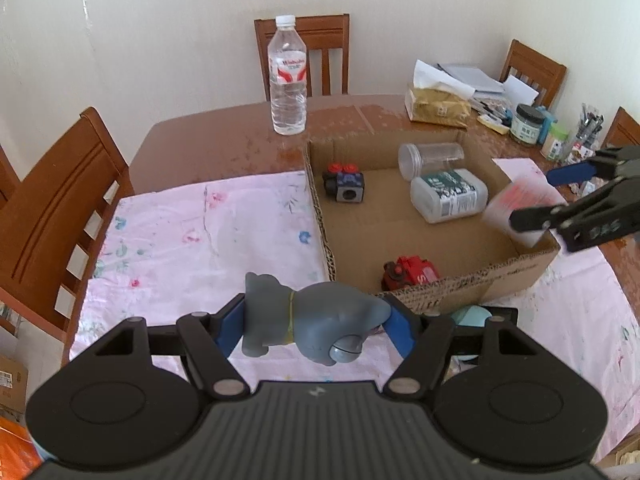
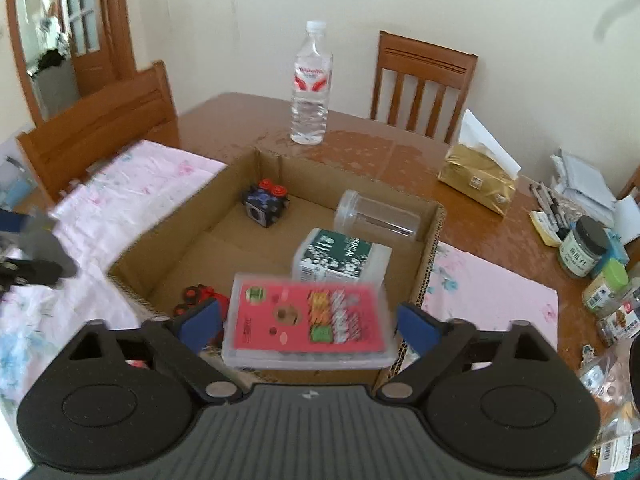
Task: Organize rigid objects
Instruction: 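Lower the card pack into the box with right gripper while left gripper drops the elephant inside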
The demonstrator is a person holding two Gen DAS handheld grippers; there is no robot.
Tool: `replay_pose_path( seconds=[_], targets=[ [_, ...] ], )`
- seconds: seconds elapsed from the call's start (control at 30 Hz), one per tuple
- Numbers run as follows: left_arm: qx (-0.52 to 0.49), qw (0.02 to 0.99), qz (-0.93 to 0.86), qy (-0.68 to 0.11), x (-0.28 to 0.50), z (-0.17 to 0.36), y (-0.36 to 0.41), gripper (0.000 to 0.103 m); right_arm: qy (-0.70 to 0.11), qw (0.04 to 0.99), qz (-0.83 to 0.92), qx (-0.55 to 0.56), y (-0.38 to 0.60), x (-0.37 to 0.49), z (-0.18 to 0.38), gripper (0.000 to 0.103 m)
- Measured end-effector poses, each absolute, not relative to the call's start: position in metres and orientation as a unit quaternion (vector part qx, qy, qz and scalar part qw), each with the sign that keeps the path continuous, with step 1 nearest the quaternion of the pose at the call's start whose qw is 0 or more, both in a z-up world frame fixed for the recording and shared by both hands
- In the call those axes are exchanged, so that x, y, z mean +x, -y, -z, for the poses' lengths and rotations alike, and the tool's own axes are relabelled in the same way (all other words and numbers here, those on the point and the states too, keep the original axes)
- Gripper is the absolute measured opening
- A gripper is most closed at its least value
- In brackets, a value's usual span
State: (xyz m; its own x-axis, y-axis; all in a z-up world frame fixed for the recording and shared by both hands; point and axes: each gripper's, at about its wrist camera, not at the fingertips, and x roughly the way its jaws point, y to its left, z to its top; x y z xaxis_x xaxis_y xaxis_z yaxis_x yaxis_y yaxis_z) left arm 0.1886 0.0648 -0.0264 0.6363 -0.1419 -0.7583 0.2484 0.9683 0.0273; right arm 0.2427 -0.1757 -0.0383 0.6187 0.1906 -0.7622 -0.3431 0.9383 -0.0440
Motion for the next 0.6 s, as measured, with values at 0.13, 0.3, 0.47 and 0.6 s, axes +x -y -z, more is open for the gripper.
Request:
replay_pose_path(
  seconds=[0.13,0.3,0.47,0.6],
  targets=[
    [0.065,0.903,0.104,-0.411,0.191,0.024,-0.068,0.071,-0.423,0.89,-0.151,-0.076,0.173,0.242,0.046,0.103],
    [0.067,0.903,0.108,-0.412,0.202,0.022,-0.065,0.071,-0.433,0.889,-0.136,-0.06,0.174,0.235,0.048,0.103],
    [0.075,0.903,0.127,-0.403,0.224,0.015,-0.051,0.071,-0.436,0.891,-0.121,-0.035,0.18,0.226,0.044,0.103],
    [0.083,0.904,0.15,-0.391,0.242,0.011,-0.034,0.071,-0.432,0.895,-0.108,-0.031,0.185,0.218,0.04,0.103]
  ],
)
